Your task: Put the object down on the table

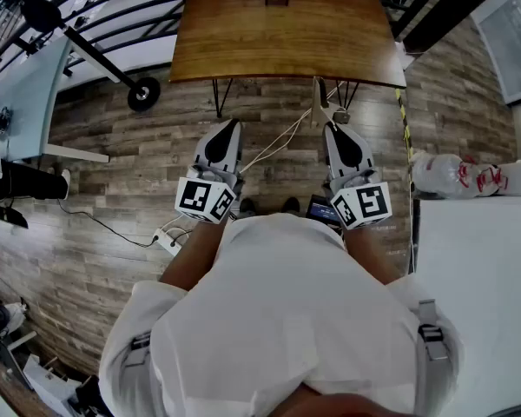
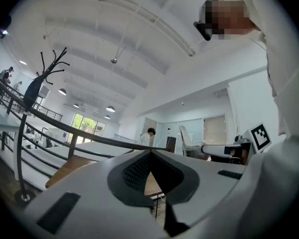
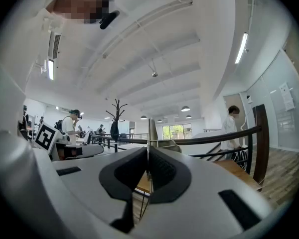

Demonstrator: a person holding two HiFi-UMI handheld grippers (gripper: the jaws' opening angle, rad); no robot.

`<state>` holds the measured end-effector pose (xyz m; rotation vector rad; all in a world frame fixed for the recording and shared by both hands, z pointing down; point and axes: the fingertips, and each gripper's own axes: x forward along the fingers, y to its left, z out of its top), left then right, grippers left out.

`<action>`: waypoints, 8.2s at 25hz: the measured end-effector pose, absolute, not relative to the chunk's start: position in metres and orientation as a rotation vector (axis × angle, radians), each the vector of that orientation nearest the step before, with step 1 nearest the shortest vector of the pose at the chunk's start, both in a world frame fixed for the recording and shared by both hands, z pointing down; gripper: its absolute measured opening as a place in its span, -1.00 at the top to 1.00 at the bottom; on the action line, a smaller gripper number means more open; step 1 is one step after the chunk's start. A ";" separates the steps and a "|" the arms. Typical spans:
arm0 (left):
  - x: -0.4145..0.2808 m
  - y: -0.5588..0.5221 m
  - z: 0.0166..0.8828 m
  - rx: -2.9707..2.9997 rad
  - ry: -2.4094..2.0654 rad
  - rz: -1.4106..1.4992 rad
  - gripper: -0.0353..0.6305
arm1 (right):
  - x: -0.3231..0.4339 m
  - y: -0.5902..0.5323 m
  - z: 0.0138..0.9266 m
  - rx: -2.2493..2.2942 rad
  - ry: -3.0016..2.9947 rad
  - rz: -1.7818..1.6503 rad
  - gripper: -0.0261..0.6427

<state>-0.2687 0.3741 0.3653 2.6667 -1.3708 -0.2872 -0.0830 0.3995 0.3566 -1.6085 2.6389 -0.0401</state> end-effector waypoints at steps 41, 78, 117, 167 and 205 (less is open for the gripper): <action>-0.102 0.345 0.381 2.699 -1.176 -0.217 0.85 | 0.070 0.376 0.370 -1.543 2.569 -0.071 0.84; -0.106 0.005 0.403 2.622 -1.049 -0.358 0.85 | 0.071 0.080 0.358 -1.640 2.564 -0.120 0.84; -0.005 -0.253 0.409 2.505 -1.426 -0.179 0.85 | 0.219 -0.251 0.407 -1.269 2.476 -0.474 0.84; -0.035 -0.332 0.536 2.505 -1.239 0.018 0.85 | 0.192 -0.335 0.612 -1.383 1.938 -1.413 0.84; -0.076 -0.324 0.573 2.402 -1.293 0.041 0.85 | 0.157 -0.341 0.714 -1.397 1.816 -1.662 0.84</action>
